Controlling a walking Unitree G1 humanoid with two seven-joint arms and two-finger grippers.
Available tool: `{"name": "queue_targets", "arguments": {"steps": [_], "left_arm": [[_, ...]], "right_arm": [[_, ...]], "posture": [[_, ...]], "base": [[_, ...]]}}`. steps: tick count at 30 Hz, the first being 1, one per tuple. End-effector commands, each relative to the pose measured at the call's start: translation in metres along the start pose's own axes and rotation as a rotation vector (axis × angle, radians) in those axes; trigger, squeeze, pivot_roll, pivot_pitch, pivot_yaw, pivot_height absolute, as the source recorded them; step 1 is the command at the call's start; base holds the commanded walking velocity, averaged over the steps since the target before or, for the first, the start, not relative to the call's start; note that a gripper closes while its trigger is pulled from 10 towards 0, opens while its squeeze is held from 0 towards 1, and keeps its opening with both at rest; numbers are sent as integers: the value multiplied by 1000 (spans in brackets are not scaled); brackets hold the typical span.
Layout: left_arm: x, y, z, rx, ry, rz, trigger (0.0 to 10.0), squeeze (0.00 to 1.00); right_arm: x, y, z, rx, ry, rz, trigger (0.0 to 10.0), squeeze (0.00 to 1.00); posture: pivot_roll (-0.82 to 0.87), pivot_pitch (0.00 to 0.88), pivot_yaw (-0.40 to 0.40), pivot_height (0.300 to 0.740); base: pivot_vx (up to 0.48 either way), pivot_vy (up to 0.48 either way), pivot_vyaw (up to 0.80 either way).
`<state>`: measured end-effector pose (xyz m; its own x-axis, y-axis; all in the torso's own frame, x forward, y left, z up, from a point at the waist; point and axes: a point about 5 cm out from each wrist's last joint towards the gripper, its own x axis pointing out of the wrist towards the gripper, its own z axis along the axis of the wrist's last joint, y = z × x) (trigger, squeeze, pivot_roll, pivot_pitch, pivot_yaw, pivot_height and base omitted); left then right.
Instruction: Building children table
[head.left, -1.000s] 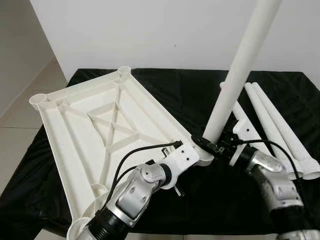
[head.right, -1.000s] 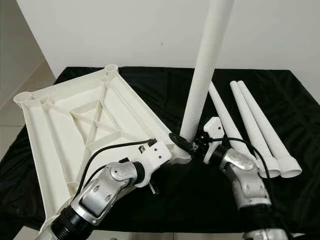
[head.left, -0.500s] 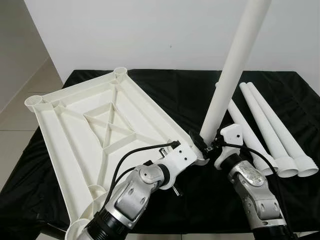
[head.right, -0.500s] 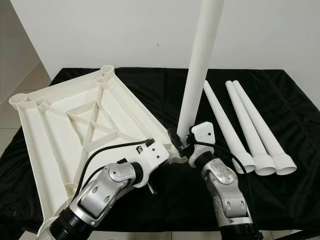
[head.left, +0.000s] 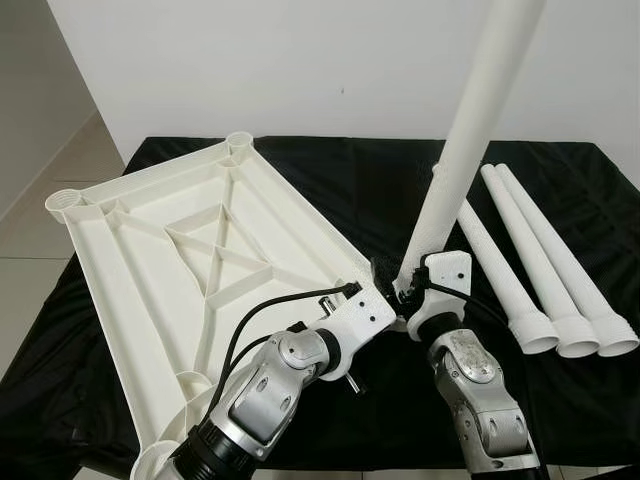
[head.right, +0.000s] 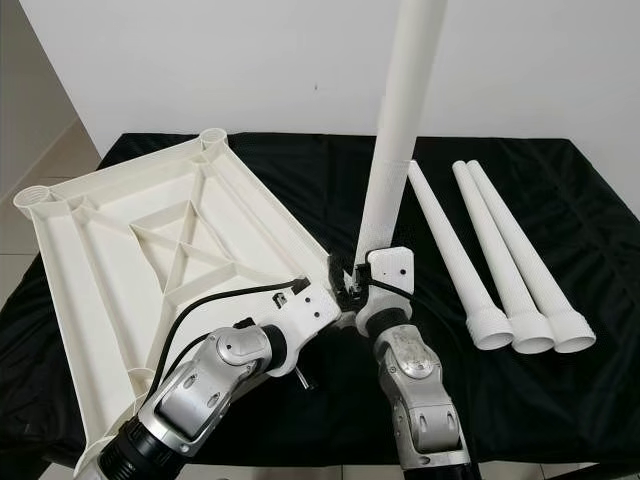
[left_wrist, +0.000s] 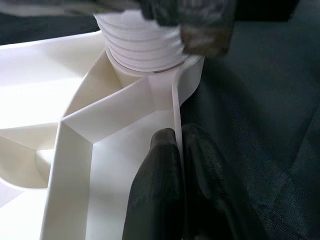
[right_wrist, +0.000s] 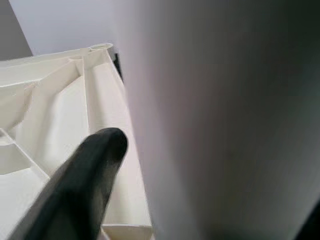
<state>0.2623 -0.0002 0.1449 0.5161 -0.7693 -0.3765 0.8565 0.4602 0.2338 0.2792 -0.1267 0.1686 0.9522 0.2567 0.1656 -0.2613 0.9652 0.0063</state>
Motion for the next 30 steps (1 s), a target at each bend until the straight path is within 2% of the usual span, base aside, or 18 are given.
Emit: {"name": "queue_targets", "arguments": {"steps": [1, 4, 9, 11, 12, 13, 15, 16, 19, 24, 30], "left_arm": [[3, -11, -6, -23, 7, -47, 10000, 0], [4, -11, -6, -24, 6, -48, 10000, 0], [5, -12, -5, -24, 2, -51, 10000, 0], [5, -12, -5, -24, 2, -51, 10000, 0], [5, -12, -4, -24, 1, -52, 10000, 0], [5, -12, -4, -23, 0, -53, 10000, 0], [6, -12, -3, -23, -1, -53, 10000, 0], [6, -12, -3, -22, -2, -54, 10000, 0], [7, -13, -2, -22, -5, -57, 10000, 0], [8, -13, -1, -20, -8, -59, 10000, 0], [8, -13, -1, -20, -10, -58, 10000, 0]], "right_arm": [[-2, 1, 3, 13, -4, 30, 10000, 1000], [-2, -3, 6, 14, -11, 49, 10000, 1000], [0, -22, 15, -32, -29, 155, 10000, 1000], [0, -22, 15, -32, -29, 155, 10000, 1000], [0, -26, 16, -43, -17, 203, 10000, 1000], [0, -33, 17, -55, -9, 245, 10000, 878], [0, -37, 18, -64, -4, 270, 10000, 878], [0, -43, 18, -84, 6, 301, 10000, 0], [0, -58, 16, -93, 52, 391, 10000, 0], [-2, -64, 5, -86, 127, 510, 10000, 0], [2, -70, -6, -94, 161, 550, 10000, 0]], "posture": [[-102, 106, 16, 740], [-104, 105, 16, 740], [-110, 105, 18, 740], [-110, 105, 18, 740], [-112, 106, 18, 740], [-114, 106, 19, 740], [-114, 106, 19, 740], [-116, 105, 21, 740], [-118, 103, 23, 740], [-119, 99, 23, 740], [-115, 91, 21, 740]], "base": [[0, 0, 0], [0, 0, 0], [0, 0, 0], [0, 0, 0], [0, 0, 0], [0, 0, 0], [0, 0, 0], [0, 0, 0], [0, 0, 0], [0, 0, 0], [0, 0, 0]]}}
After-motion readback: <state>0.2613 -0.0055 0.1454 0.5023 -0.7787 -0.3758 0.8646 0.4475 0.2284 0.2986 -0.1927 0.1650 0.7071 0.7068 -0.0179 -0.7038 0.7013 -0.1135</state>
